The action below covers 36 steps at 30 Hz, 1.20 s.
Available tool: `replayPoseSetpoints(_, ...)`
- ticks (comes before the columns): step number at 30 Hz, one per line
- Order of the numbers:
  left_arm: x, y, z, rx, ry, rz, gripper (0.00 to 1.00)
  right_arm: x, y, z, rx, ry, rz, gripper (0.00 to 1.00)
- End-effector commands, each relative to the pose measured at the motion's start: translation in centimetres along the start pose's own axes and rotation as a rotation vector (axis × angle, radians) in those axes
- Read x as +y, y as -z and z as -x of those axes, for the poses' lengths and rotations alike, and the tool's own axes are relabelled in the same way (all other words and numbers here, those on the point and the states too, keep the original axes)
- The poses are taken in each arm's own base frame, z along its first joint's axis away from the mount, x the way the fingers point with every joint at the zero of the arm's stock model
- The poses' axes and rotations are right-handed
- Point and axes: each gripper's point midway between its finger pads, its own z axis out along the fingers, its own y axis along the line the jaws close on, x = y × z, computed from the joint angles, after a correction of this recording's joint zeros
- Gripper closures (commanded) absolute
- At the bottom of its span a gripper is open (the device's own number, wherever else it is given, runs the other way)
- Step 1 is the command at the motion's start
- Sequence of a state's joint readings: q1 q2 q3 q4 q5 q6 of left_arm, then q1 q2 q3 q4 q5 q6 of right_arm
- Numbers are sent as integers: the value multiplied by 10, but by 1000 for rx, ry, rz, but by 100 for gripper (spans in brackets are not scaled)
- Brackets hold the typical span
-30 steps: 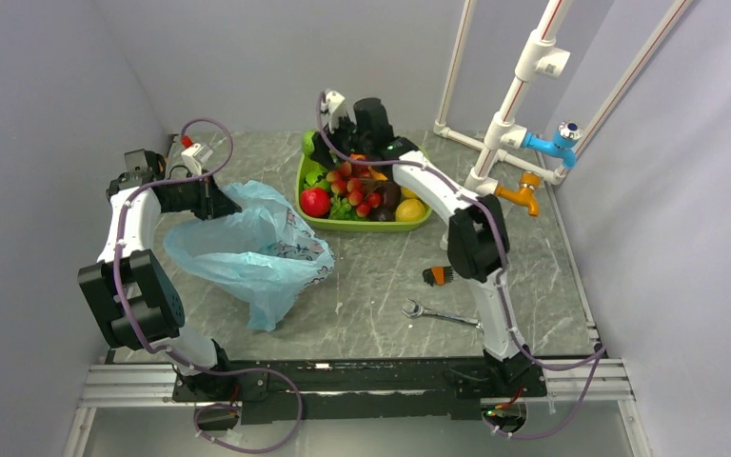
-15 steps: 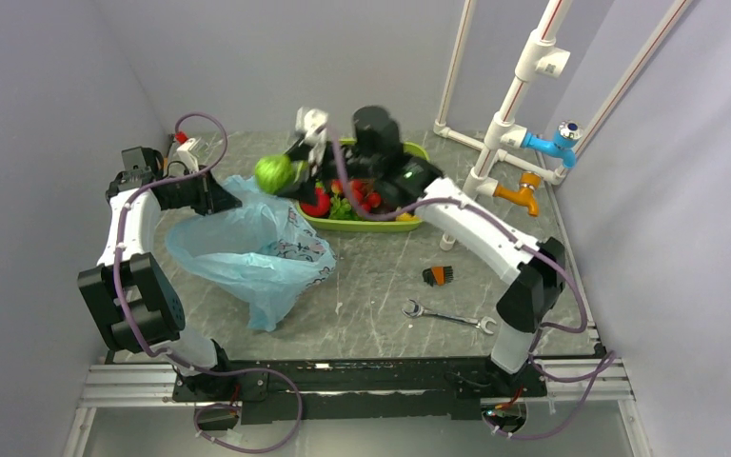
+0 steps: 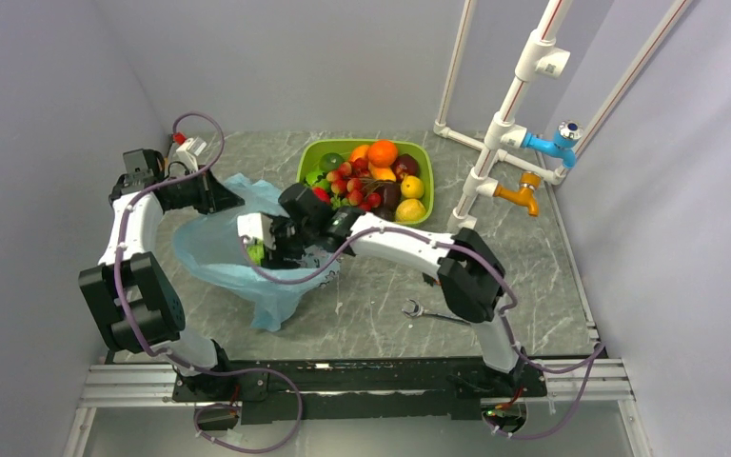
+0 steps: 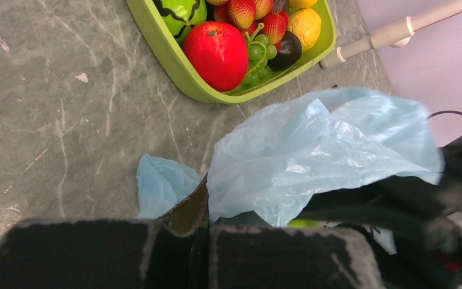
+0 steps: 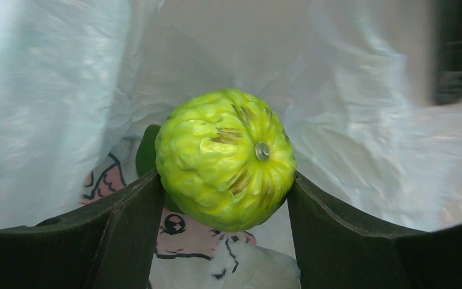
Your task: Place the fake fruits into the plastic bag and tie a complex knot
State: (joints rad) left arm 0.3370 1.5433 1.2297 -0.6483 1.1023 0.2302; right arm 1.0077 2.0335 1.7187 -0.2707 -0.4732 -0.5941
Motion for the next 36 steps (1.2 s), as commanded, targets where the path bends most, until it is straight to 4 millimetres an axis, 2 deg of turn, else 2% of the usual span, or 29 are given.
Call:
replayPoseSetpoints(1, 3, -3, 9, -21, -14, -26, 100, 16, -20, -33, 121, 93, 15, 69)
replayPoseSetpoints(4, 7, -4, 7, -14, -12, -24, 100, 18, -24, -45, 146, 89, 10, 47)
replayPoseSetpoints(5, 8, -4, 7, -12, -12, -24, 100, 17, -23, -42, 148, 88, 7, 39)
replayPoseSetpoints(7, 9, -5, 6, -10, -13, -23, 100, 12, -21, -33, 137, 85, 0, 30)
replayPoseSetpoints(11, 10, -5, 5, -5, -22, -19, 100, 0, -13, -5, 88, 108, -29, 14)
replayPoseSetpoints(14, 10, -3, 6, 0, -37, -12, 100, -14, 1, 29, 27, 125, -71, 3)
replayPoseSetpoints(19, 10, -3, 4, 3, -47, -4, 100, -35, 32, 87, -99, 134, -130, 0)
replayPoseSetpoints(24, 11, -3, 5, 5, -54, -3, 100, -51, 68, 136, -241, 125, -166, 0)
replayPoseSetpoints(29, 12, -3, 8, -1, -51, -3, 100, -76, 131, 180, -441, 59, -244, 0)
replayPoseSetpoints(32, 13, -3, 8, -3, -53, -1, 100, -96, 160, 180, -484, -10, -284, 1)
replayPoseSetpoints(34, 13, -4, 8, -3, -53, -3, 100, -106, 166, 164, -448, -30, -302, 1)
replayPoseSetpoints(36, 12, -4, 9, -4, -52, -5, 100, -119, 162, 137, -375, -66, -353, 2)
